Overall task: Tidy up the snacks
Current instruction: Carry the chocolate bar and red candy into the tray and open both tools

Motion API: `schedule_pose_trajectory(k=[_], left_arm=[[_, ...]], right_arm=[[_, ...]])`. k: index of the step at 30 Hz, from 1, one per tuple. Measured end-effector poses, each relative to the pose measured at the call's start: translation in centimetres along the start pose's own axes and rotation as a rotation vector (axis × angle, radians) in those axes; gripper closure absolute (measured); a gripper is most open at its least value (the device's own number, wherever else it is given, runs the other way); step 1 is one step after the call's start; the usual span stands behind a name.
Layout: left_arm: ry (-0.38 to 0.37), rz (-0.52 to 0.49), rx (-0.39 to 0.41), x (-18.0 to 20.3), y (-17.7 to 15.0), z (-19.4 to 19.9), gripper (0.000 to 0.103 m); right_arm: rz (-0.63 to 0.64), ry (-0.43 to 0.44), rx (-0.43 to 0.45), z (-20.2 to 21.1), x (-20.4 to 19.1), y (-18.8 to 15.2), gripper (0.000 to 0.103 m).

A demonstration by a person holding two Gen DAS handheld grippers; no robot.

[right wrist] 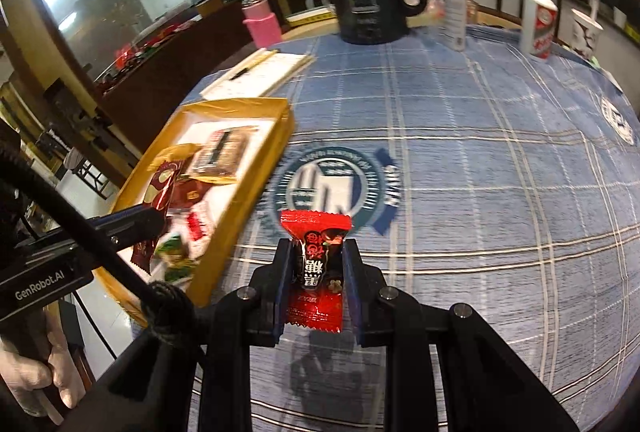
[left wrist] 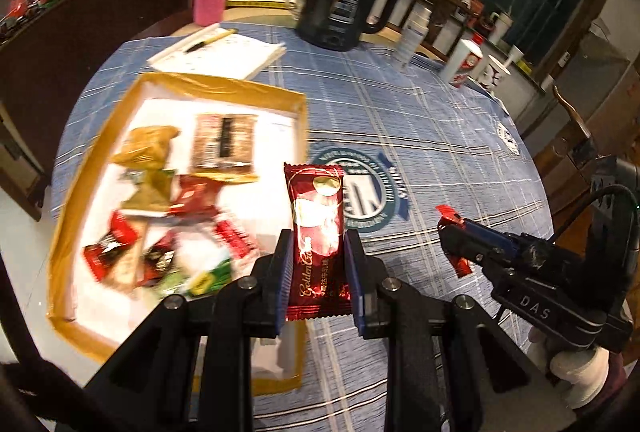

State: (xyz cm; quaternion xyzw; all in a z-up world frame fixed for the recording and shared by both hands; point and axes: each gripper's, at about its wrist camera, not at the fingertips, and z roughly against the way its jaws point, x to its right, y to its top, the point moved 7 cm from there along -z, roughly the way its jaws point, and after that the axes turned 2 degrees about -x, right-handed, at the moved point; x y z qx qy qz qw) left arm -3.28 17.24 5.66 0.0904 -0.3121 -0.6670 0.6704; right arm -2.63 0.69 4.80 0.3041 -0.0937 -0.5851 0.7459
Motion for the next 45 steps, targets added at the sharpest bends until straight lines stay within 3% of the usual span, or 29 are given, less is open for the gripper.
schedule_pose_trajectory(k=[18,36,45], left_arm=[[0.061,0.125,-0.005,-11.4,-2.8,3.4,0.076],[0.073,0.126,-0.096,-15.9,-4.9,1.1,0.076],[0.061,0.103,-0.124,-15.9,-4.6,-0.3,0.076]], right_arm=[[0.077,0.054,-0.021,-2.5,-9.6,0.4,0.079],[0.149,0.161,-0.171,-8.2,-18.7,-2.9,0.079],[0.140,0.094,-0.195,-10.3,-18.0,-2.7,0.079]])
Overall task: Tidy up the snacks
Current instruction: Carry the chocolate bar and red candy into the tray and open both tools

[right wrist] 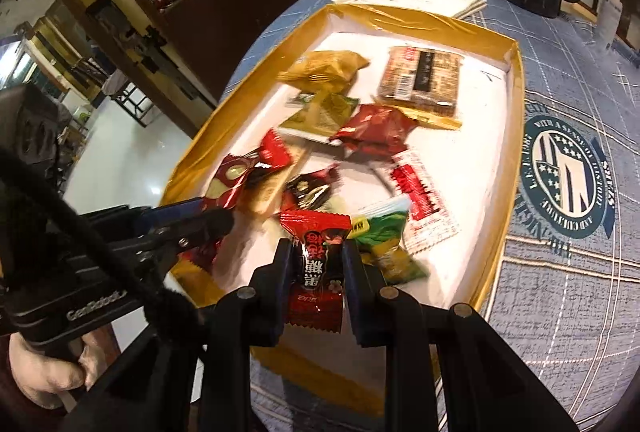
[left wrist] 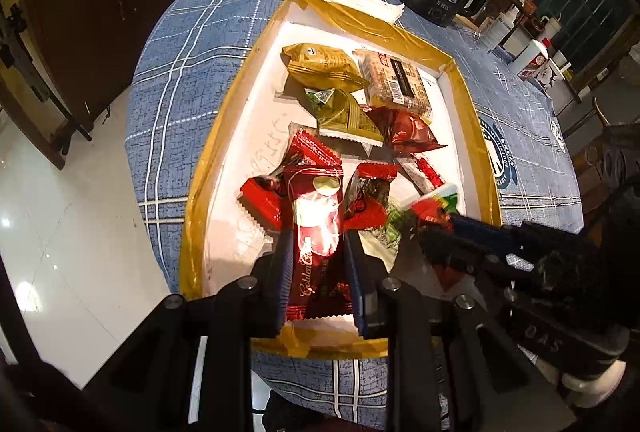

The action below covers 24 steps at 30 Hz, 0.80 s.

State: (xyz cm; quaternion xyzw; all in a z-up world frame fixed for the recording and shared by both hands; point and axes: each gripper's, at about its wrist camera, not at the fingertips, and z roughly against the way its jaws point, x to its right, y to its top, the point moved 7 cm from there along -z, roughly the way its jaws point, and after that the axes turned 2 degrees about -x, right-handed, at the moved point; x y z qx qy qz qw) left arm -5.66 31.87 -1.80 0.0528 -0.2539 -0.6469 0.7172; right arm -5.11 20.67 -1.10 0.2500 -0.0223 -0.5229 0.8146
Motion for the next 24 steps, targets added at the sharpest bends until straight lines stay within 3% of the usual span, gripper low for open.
schedule_pose_trajectory(k=[6,14,24], left_arm=[[0.013,-0.013,0.002,0.2,1.1,-0.5,0.076],[-0.014,-0.035,-0.036,1.9,0.5,-1.6,0.076],[0.030,-0.032,-0.065,2.2,-0.4,-2.1,0.074]], right_arm=[[-0.033,-0.073,0.008,-0.5,2.4,1.1,0.079],[-0.037,-0.032,0.005,0.0,1.8,0.4,0.079],[-0.048,-0.025,-0.016,-0.9,1.5,-0.6,0.079]])
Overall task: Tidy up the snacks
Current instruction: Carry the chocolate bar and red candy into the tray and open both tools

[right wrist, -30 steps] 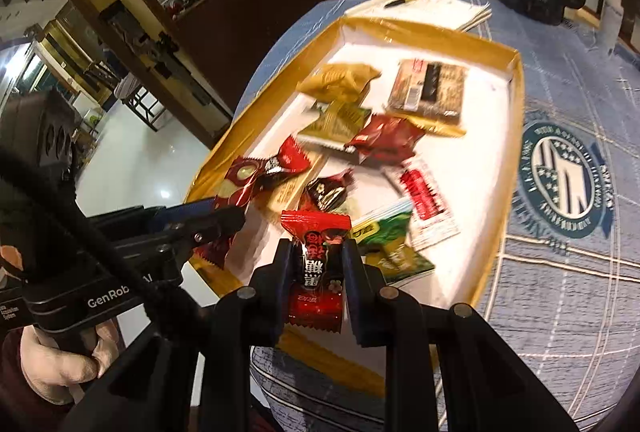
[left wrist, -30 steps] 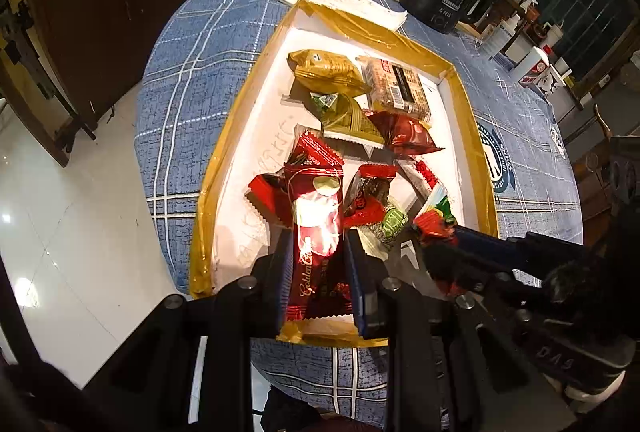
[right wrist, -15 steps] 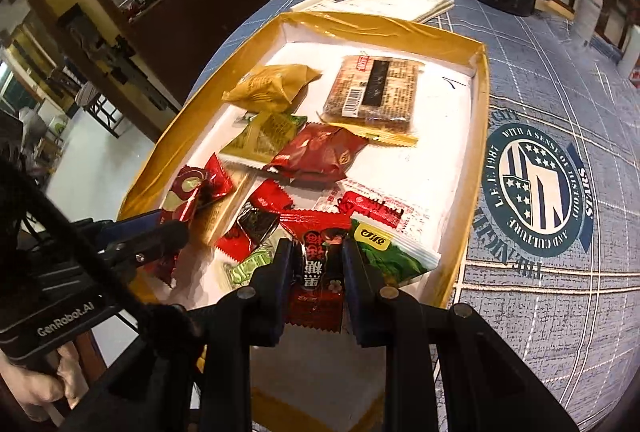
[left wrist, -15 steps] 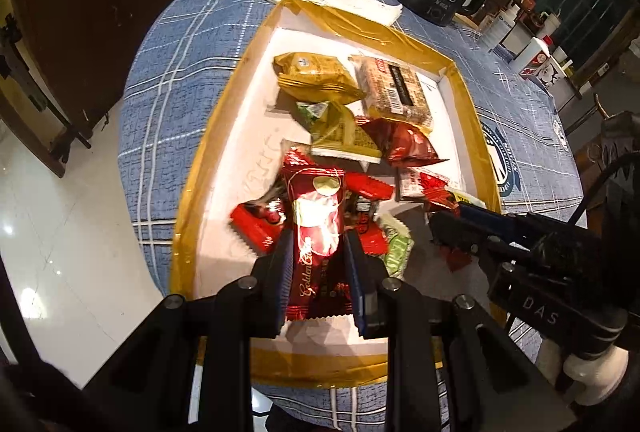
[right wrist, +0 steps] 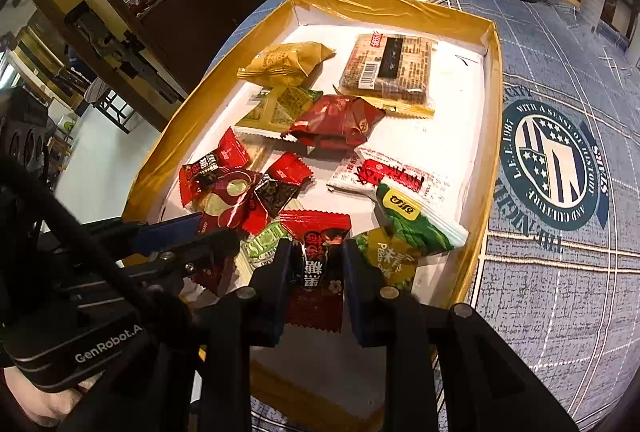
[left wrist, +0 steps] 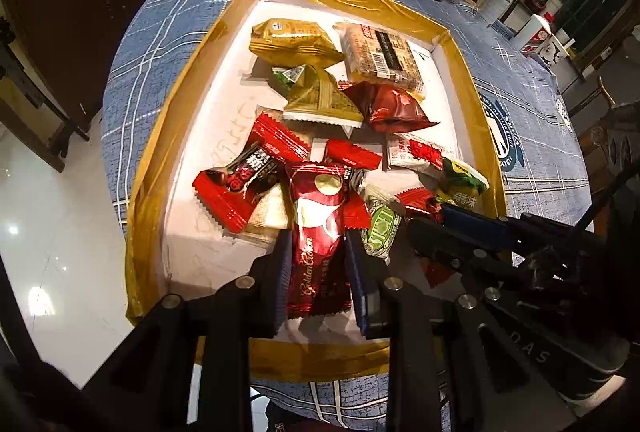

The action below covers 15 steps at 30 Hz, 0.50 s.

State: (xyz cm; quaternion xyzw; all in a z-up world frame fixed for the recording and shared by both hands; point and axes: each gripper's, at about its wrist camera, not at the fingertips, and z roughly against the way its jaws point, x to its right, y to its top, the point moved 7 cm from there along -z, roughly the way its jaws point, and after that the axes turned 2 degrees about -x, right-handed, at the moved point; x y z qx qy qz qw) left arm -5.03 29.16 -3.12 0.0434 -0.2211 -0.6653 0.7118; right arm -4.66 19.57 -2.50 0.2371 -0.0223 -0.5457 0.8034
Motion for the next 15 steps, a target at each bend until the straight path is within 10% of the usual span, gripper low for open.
schedule_pose_trajectory(k=[15], left_arm=[[0.205,-0.003,0.096,-1.0,0.6,3.7,0.039]], right_arm=[[-0.008,0.036,0.078,2.1,0.1,0.1,0.067]])
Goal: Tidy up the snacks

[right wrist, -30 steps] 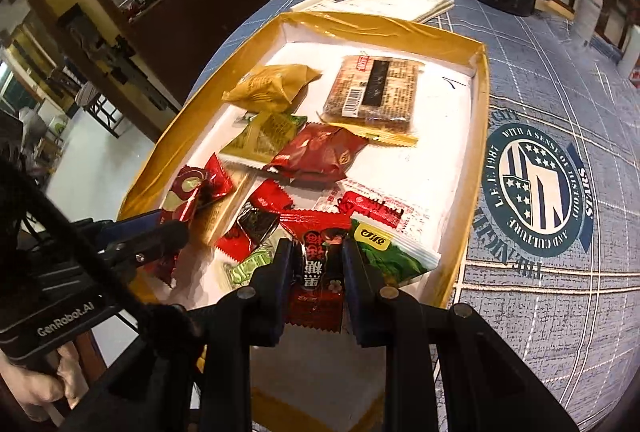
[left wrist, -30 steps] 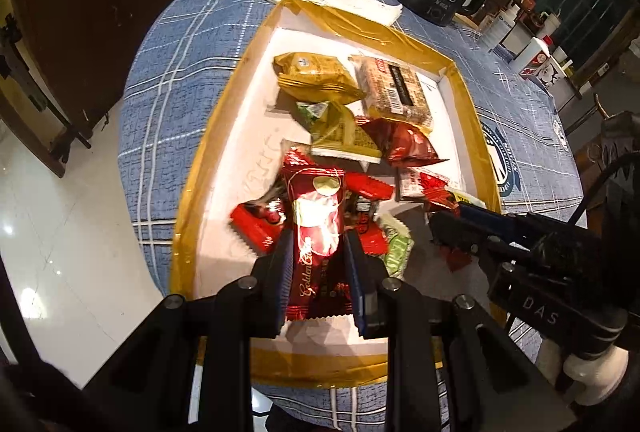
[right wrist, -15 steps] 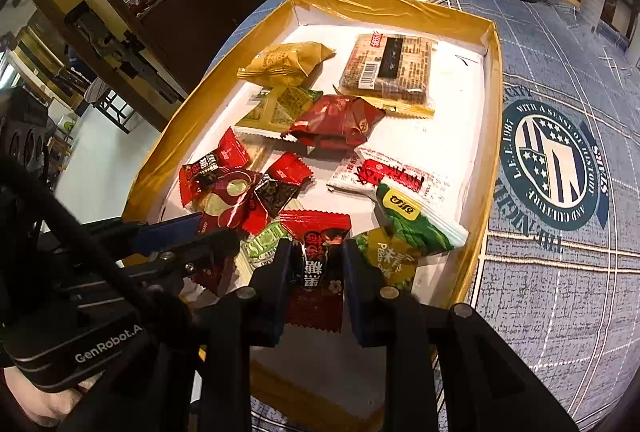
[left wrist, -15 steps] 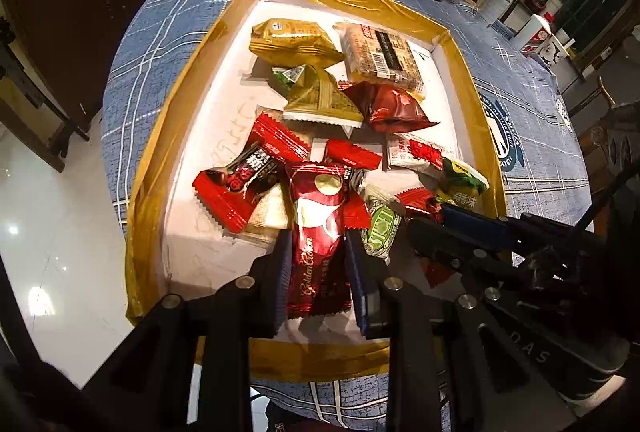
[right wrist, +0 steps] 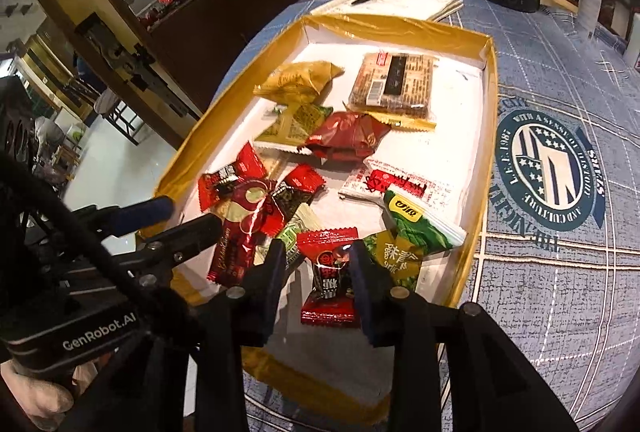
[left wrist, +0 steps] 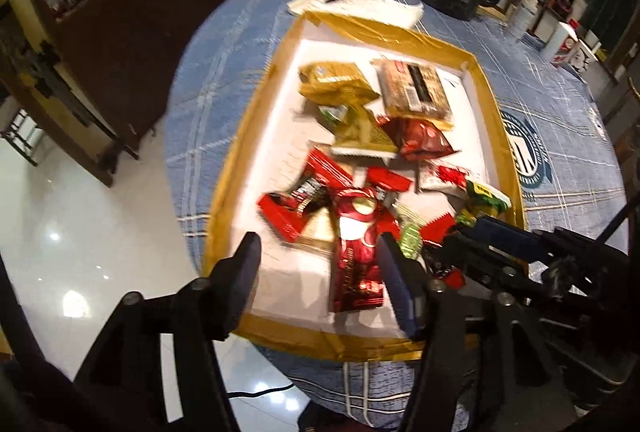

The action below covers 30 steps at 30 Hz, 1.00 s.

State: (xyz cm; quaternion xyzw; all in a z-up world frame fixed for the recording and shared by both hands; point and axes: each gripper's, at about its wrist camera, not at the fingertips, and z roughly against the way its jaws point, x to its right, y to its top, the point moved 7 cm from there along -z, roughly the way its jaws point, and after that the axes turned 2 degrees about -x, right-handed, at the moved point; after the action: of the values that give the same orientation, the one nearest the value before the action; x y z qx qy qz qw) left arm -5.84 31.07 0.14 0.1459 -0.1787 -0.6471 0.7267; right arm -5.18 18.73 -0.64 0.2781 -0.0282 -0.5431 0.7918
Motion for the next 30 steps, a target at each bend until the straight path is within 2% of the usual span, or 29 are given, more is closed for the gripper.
schedule_pose_trajectory(k=[5,14,20,26,30], left_arm=[[0.076,-0.015,0.042,-0.4,0.3,1.2,0.034],[0.055,0.012,0.093,0.5,0.4,3.3,0.034],[0.114,0.046,0.154,1.6,-0.1,6.3,0.034],[0.182,0.088,0.251,4.3,-0.7,10.5,0.032],[0.216,0.109,0.308,6.8,-1.2,12.8,0.025]], right_arm=[[-0.006,-0.004,0.036,1.1,0.2,-0.2,0.067],[0.022,-0.029,0.094,4.3,-0.1,-1.2,0.066],[0.081,0.027,0.146,7.6,-0.3,-1.8,0.066],[0.172,0.070,0.210,12.1,0.5,-3.1,0.065],[0.219,0.066,0.270,15.2,2.1,-3.8,0.060]])
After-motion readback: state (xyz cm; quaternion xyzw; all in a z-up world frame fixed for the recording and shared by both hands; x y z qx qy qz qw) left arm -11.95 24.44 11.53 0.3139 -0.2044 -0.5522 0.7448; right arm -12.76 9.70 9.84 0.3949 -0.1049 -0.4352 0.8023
